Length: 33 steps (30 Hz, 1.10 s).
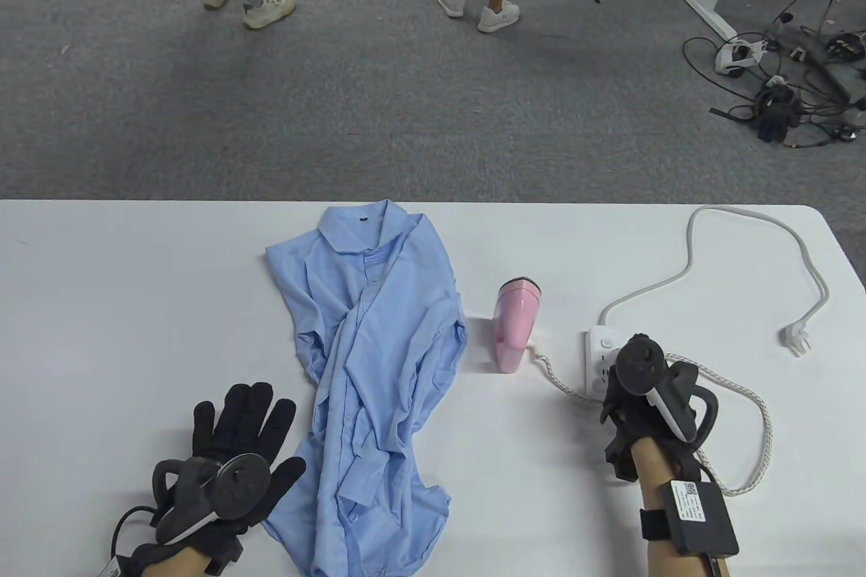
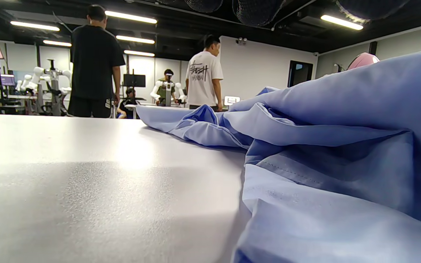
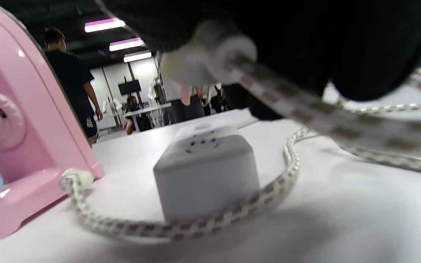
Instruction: Iron long-sleeve shirt with electric iron on table
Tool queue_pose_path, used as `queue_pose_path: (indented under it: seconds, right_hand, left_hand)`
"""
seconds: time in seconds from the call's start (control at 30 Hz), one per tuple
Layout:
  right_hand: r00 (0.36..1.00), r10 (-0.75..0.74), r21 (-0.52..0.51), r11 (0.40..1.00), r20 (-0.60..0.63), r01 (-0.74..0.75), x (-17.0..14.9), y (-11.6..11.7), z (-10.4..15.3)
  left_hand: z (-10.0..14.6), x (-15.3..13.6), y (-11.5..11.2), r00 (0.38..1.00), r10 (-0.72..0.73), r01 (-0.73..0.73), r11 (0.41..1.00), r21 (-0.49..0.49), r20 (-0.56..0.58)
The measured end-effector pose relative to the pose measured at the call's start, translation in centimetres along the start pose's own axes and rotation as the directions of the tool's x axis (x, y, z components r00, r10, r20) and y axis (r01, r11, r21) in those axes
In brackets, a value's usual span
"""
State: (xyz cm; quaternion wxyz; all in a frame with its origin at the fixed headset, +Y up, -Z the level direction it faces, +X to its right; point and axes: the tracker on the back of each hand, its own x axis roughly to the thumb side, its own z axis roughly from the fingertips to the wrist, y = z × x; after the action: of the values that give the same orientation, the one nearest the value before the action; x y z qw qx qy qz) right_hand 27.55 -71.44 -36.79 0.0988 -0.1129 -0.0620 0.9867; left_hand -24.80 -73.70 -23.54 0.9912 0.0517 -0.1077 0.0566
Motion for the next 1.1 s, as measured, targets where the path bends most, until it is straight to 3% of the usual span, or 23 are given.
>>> queue_pose_path:
  seconds: [0.2, 0.63, 0.87, 1.1]
  right_hand:
    - [0.998, 0.065, 0.032, 0.997, 0.013, -0.066, 0.4, 0.9, 0.0]
    - [0.997, 0.075, -0.002, 0.997, -0.003, -0.075, 0.8, 0.7, 0.4]
    - [0.989, 0.148, -0.004, 0.989, 0.002, -0.148, 1.6, 1.3, 0.5]
    - [0.993, 0.122, 0.043, 0.992, 0.003, -0.122, 1.5, 1.3, 0.2]
  left_hand:
    - [0.1, 0.0, 0.1, 1.000, 0.001, -0.001, 1.000, 0.011, -0.007]
    - [0.1, 0.1, 0.0, 1.000, -0.004, 0.004, 1.000, -0.012, -0.005]
    - [0.1, 0.2, 0.0, 1.000, -0.008, 0.008, 1.000, -0.011, -0.011]
    - [0.1, 0.2, 0.0, 1.000, -0.005, 0.005, 1.000, -0.020, -0.012]
